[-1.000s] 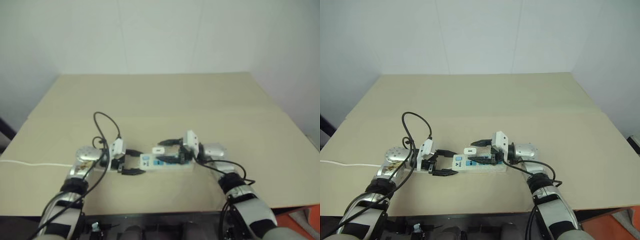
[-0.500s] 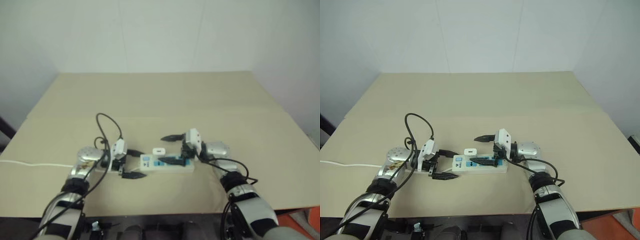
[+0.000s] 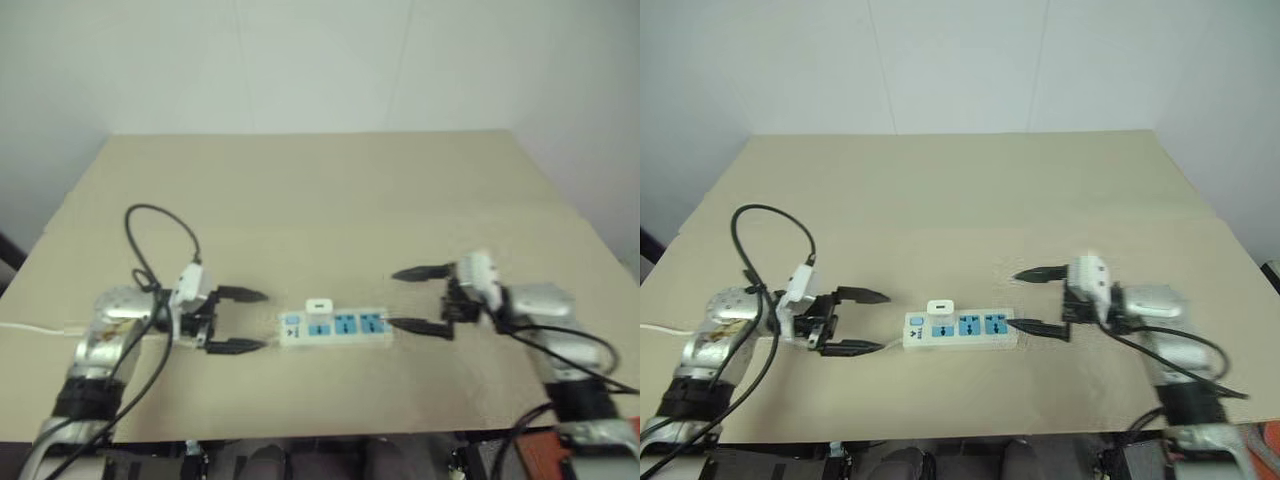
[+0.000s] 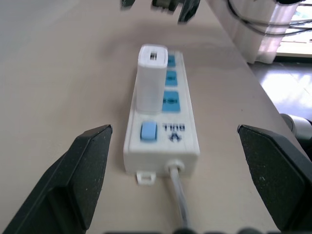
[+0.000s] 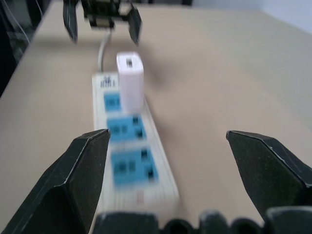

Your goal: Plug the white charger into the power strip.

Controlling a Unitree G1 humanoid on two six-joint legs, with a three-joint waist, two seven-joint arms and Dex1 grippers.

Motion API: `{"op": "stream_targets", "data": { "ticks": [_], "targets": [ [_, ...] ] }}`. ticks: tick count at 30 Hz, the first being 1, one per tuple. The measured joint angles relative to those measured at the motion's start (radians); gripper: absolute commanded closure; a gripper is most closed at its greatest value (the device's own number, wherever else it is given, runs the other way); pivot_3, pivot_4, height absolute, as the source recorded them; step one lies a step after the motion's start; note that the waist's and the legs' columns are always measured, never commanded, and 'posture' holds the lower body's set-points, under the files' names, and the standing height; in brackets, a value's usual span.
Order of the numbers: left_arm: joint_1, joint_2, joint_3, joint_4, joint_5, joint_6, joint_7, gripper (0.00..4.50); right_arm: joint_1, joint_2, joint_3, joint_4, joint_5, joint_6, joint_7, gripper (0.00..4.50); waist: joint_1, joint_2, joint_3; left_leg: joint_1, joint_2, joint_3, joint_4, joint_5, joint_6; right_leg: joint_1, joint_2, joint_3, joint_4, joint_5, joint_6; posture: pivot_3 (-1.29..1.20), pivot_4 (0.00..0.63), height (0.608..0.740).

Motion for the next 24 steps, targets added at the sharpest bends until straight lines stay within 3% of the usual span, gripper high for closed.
{"op": "stream_targets", "data": {
  "ticks": [6,10,24],
  "targets": [
    [0.04,0.021,0.018,0.001,0.001,0.0,0.027,0.02,0.142,-0.205,-0.048,-0.173,0.022,0.31,-0.068,0.0,0.001,-0.002,0.003,0.003,0.0,0.001,0.001,0.0,0.0,0.003,-0.002,0.0,-0.002,0.0,0.0,0.0,0.15,0.74],
    [0.038,0.04,0.019,0.001,0.0,0.021,0.034,0.02,0.19,-0.252,-0.085,-0.252,0.058,0.433,-0.104,0.0,0.0,-0.003,0.004,0.004,0.0,0.001,0.002,0.0,0.0,0.004,-0.001,0.0,-0.001,0.0,0.0,0.0,0.15,0.74],
    [-0.007,0.03,-0.013,0.005,0.001,0.02,0.038,0.02,0.221,-0.319,-0.152,-0.284,0.053,0.453,-0.128,0.0,0.0,-0.004,0.004,0.003,0.0,0.002,0.002,0.0,0.0,0.004,-0.001,0.0,-0.001,0.0,0.0,0.0,0.15,0.74]
  ]
}}
